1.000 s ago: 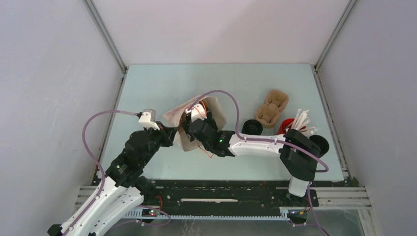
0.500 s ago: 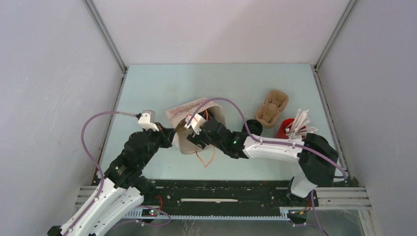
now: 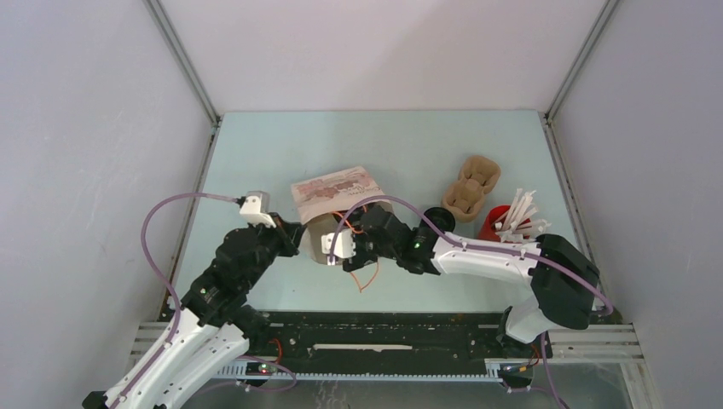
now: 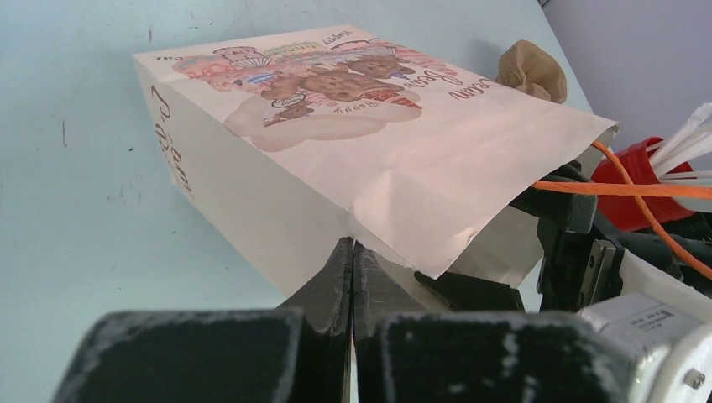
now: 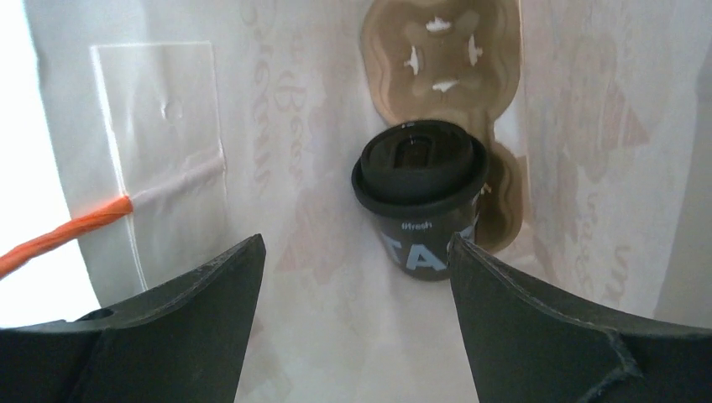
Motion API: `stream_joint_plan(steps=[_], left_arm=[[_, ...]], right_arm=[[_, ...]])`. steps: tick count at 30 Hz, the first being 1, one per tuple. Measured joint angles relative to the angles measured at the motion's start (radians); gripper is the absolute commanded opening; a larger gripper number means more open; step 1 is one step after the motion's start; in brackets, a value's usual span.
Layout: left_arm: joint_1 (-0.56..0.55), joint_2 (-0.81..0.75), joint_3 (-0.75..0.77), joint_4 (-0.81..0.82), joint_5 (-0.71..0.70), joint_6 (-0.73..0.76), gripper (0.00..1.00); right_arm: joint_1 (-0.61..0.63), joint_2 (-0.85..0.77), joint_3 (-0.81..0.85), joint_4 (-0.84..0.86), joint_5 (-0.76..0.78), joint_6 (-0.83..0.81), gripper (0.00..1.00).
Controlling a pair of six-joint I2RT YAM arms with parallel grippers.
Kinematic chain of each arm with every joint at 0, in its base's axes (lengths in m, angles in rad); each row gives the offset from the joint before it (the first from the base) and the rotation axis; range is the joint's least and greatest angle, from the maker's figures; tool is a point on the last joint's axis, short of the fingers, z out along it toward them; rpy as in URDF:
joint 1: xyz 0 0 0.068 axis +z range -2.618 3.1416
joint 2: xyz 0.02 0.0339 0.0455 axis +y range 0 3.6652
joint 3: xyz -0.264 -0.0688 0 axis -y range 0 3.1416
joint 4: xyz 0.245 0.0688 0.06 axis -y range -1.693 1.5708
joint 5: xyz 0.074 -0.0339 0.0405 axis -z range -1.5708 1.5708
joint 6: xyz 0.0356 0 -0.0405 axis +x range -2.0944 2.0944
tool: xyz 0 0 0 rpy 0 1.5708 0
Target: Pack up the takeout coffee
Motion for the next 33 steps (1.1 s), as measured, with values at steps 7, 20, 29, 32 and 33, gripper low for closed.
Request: stream_joint_plan(steps=[7,20,29,32,33], left_arm=[[-0.001,0.0,-0.01,-0.001,0.01,-0.001,0.0],[-0.001,0.0,-0.01,0.0,0.026,-0.002,0.0],[-0.001,0.0,-0.01,-0.003,0.024,-0.002,0.0],[-0.001,-0.002,-0.01,-0.012,0.019,-0.002,0.0],[-0.001,-0.003,-0.01,-0.014,0.015,-0.002,0.0]], right_arm=[[-0.061,0.073,0.054,-0.009,-0.135,-0.165,0.95],[-0.118,0.245,0.172,0.045,-0.188,-0.194,1.0],[-0.154,0.34,0.232,0.082,-0.18,-0.208,1.0],[-0.156,0.357,0.24,0.096,-0.17,-0.217,0.99],[-0.156,0.362,0.24,0.105,-0.168,-0.219,0.99]])
